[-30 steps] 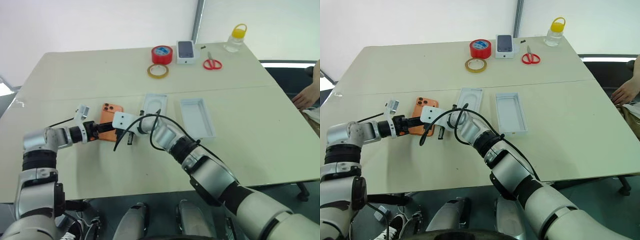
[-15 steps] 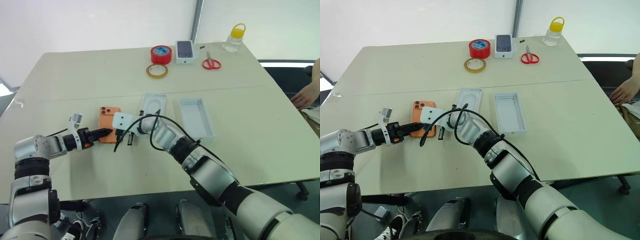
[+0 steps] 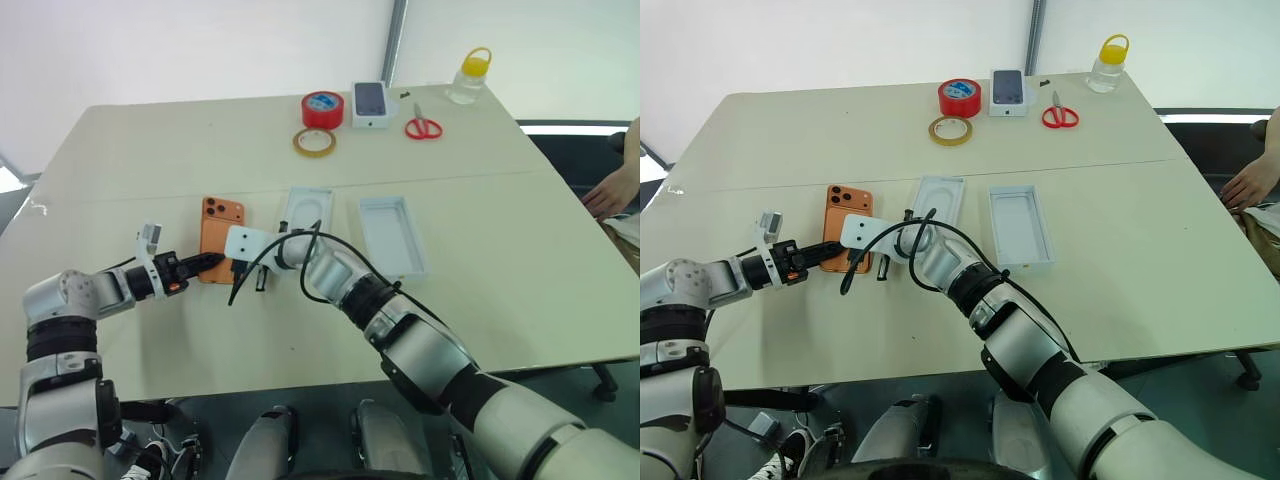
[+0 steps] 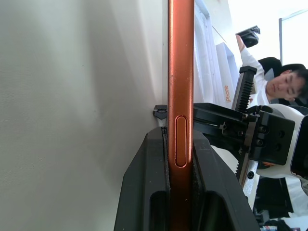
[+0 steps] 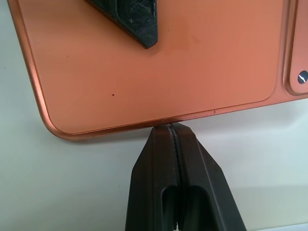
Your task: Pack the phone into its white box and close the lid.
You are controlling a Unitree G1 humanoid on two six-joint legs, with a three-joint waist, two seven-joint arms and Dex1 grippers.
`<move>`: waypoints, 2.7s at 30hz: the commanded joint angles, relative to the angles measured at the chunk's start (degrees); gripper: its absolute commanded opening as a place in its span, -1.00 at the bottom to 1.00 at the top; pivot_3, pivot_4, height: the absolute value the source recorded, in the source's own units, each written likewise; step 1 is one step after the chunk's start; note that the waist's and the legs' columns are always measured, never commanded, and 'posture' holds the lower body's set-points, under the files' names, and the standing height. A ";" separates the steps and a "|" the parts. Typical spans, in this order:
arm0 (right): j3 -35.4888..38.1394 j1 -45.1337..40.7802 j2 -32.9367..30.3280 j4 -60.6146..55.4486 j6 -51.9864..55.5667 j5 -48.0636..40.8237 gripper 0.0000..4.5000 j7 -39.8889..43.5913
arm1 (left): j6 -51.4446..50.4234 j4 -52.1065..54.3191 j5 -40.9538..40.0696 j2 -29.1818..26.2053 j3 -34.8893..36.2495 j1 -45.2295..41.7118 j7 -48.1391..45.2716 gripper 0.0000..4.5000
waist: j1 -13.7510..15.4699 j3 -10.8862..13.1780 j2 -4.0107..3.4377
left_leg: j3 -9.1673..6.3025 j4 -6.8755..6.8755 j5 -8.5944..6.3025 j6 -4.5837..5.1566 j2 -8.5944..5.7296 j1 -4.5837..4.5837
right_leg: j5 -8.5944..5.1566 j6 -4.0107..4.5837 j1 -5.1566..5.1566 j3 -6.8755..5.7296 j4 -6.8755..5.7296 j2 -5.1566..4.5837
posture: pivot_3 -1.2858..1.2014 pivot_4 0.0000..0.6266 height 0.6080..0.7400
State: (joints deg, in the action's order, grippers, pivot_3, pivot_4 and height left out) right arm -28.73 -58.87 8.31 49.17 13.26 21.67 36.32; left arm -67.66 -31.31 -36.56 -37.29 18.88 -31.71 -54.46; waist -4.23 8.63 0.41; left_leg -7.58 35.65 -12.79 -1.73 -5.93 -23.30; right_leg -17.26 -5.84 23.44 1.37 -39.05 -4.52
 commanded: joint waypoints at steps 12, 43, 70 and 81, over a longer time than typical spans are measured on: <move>11.35 4.82 -1.47 -21.21 7.03 -17.40 -0.89 13.28 | -2.71 4.64 -6.90 2.90 11.60 2.57 8.80 -1.00 | -0.06 0.02 0.02 | 0.00 0.00 0.01 -0.01 0.05 -0.14 | 0.00 0.00 -0.04 -0.01 -0.02 0.01 | 0.03 -0.52 1.00; 5.49 13.63 -22.21 -25.93 -3.08 -13.47 -0.07 16.73 | -8.81 22.30 -23.90 15.07 22.97 10.80 28.50 -1.00 | 0.41 0.14 0.31 | 0.08 0.03 0.02 -0.03 0.08 -0.19 | -0.01 0.01 -0.10 -0.01 0.13 -0.01 | 0.03 -0.52 1.00; 2.73 24.34 -31.07 -49.30 3.18 -15.40 -0.96 26.89 | -8.87 21.44 -30.82 12.85 24.46 8.95 31.07 -1.00 | 1.10 0.15 0.33 | 0.07 0.02 -0.03 0.04 0.09 -0.20 | -0.01 0.01 -0.14 -0.02 0.25 -0.01 | 0.03 -0.52 1.00; 0.63 29.36 -32.11 -57.64 7.05 -14.27 -0.96 22.75 | -8.68 23.44 -36.24 15.52 22.37 7.72 36.65 -1.00 | 1.91 0.16 0.37 | 0.07 0.03 -0.03 0.04 0.10 -0.20 | -0.01 0.01 -0.25 -0.05 0.42 -0.02 | 0.03 -0.52 1.00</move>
State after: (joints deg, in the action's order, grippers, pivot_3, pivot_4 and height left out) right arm -28.40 -28.54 -23.90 -7.59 20.60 7.26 59.82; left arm -77.07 -10.27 -69.65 -21.53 41.02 -22.71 -17.59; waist -2.32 8.79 0.77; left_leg -7.50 35.68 -12.83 -1.69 -5.83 -23.49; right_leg -17.27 -5.83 23.20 1.33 -38.62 -4.54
